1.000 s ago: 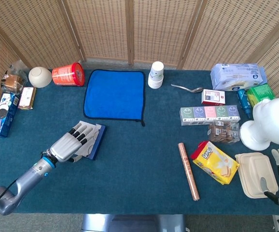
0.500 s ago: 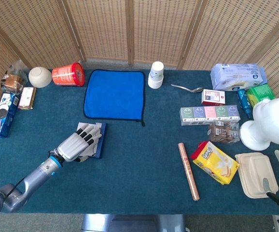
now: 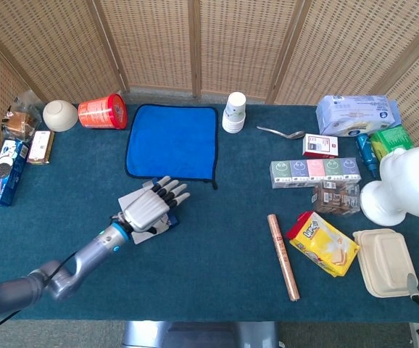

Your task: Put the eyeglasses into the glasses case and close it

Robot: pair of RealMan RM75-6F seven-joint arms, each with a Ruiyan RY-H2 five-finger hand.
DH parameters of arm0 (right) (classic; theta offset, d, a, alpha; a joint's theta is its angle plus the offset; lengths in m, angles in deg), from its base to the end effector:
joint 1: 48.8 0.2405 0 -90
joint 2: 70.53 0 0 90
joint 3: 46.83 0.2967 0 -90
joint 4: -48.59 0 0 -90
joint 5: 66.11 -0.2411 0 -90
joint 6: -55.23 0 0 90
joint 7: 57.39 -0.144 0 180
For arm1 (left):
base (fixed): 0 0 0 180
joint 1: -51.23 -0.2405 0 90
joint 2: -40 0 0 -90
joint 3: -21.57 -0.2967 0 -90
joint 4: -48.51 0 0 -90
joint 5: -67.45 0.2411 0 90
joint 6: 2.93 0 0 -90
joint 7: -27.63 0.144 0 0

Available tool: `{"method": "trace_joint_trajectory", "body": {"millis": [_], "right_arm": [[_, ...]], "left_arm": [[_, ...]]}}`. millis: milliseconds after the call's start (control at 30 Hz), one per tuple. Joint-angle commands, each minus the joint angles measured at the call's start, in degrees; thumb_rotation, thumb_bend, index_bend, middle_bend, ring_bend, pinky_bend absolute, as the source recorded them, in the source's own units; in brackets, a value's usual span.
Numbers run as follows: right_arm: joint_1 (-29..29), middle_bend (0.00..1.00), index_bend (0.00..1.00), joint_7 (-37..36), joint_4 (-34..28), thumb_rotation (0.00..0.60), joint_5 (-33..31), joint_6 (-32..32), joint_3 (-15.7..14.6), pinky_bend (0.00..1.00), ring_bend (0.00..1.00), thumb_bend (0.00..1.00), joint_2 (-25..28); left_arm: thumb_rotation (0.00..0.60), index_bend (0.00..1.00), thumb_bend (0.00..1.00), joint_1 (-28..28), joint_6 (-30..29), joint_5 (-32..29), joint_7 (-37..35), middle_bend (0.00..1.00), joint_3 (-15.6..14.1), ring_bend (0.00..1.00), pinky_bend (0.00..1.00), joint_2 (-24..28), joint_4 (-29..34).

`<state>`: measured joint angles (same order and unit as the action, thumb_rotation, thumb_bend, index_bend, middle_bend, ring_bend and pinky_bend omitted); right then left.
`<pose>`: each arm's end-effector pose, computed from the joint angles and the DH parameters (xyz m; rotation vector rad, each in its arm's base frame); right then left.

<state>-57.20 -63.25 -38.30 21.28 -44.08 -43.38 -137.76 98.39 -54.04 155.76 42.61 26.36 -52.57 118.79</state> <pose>-0.3896 -0.0989 0.1704 1.1225 -0.8577 0.9384 -0.1696 0.3852 -0.0782 -2.2201 -0.4344 -0.8744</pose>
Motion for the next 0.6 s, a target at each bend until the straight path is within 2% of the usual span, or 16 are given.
{"method": "trace_joint_trajectory", "body": {"millis": [33, 167, 267, 333, 400, 467, 533, 600], "right_arm": [[-0.31, 0.07, 0.00, -0.18, 0.08, 0.600, -0.02, -0.33, -0.01, 0.28, 0.09, 0.41, 0.14], [-0.63, 0.07, 0.00, -0.06, -0.19, 0.600, 0.15, -0.76, 0.00, 0.28, 0.09, 0.41, 0.40], [-0.76, 0.07, 0.00, 0.23, -0.49, 0.600, 0.33, -0.85, -0.06, 0.28, 0.09, 0.41, 0.42], [-0.75, 0.07, 0.00, 0.50, -0.70, 0.600, 0.42, -0.80, -0.07, 0.28, 0.09, 0.41, 0.36], [-0.73, 0.07, 0.00, 0.76, -0.89, 0.600, 0.38, -0.73, 0.00, 0.28, 0.09, 0.41, 0.29], [-0.64, 0.07, 0.00, 1.22, -1.23, 0.600, 0.39, -0.57, 0.07, 0.28, 0.09, 0.41, 0.26], [-0.55, 0.07, 0.00, 1.66, -1.56, 0.600, 0.44, -0.45, 0.10, 0.28, 0.09, 0.41, 0.27], [-0.43, 0.07, 0.00, 2.34, -2.09, 0.600, 0.55, -0.35, 0.17, 0.28, 0.09, 0.41, 0.33]], "left_arm": [[0.428, 0.00, 0.24, 1.58, 1.19, -1.08, -0.72, 0.00, 1.46, 0.00, 0.00, -0.55, 0.19], [0.418, 0.00, 0.24, 2.58, 3.55, -3.28, -4.77, 0.00, 2.68, 0.00, 0.00, 2.45, 3.91], [0.397, 0.02, 0.24, 3.35, 7.29, -6.46, -10.13, 0.04, 4.02, 0.01, 0.00, 7.47, 8.34], [0.331, 0.05, 0.24, 3.99, 9.37, -7.75, -12.65, 0.14, 4.68, 0.09, 0.00, 10.54, 9.69], [0.268, 0.06, 0.24, 4.56, 10.90, -8.14, -14.61, 0.19, 4.87, 0.17, 0.00, 12.18, 10.23], [0.215, 0.06, 0.23, 5.24, 12.87, -8.77, -17.73, 0.23, 5.14, 0.18, 0.07, 13.93, 10.35], [0.159, 0.07, 0.24, 5.71, 14.27, -8.94, -20.57, 0.24, 5.25, 0.18, 0.18, 14.80, 10.34], [0.130, 0.08, 0.24, 6.30, 15.79, -8.62, -24.60, 0.24, 5.20, 0.18, 0.20, 15.30, 9.76]]}}
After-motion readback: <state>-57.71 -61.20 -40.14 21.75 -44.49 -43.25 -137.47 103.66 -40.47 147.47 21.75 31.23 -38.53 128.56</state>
